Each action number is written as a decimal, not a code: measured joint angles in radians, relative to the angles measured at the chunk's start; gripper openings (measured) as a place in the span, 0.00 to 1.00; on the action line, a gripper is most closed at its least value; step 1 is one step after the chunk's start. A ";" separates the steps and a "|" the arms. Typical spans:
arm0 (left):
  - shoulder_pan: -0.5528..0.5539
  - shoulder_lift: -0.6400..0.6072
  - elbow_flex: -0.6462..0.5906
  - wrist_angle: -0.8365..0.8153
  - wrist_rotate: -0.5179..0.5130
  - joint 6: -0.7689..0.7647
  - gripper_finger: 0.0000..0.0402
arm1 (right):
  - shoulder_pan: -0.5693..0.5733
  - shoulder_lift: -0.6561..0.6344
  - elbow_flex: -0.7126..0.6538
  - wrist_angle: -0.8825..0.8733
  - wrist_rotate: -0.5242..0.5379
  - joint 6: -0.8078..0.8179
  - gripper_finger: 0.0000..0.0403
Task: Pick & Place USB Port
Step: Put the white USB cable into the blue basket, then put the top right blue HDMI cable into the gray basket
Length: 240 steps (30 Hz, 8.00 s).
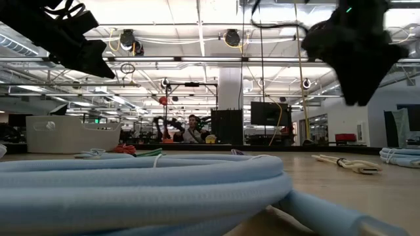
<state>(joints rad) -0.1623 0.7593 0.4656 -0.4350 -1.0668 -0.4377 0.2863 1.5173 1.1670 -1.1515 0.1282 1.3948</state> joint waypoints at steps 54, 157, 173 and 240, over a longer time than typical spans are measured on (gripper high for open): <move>-0.002 0.000 0.000 0.013 -0.008 0.033 0.53 | 0.027 0.186 -0.236 0.605 0.005 -0.014 0.01; 0.137 0.442 -0.040 0.851 0.775 0.329 0.53 | -0.008 -0.046 -0.404 0.135 -0.129 0.087 0.00; 0.128 0.419 -0.039 0.828 0.724 0.331 0.53 | -0.251 -0.046 -0.435 0.434 0.078 -0.189 0.00; 0.417 1.346 1.013 0.342 1.127 0.744 0.53 | 0.298 0.019 -0.315 0.132 0.601 0.332 0.00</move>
<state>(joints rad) 0.2550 2.1055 1.4786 -0.0927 0.0603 0.3059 0.5846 1.5360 0.8524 -1.0195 0.7293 1.7271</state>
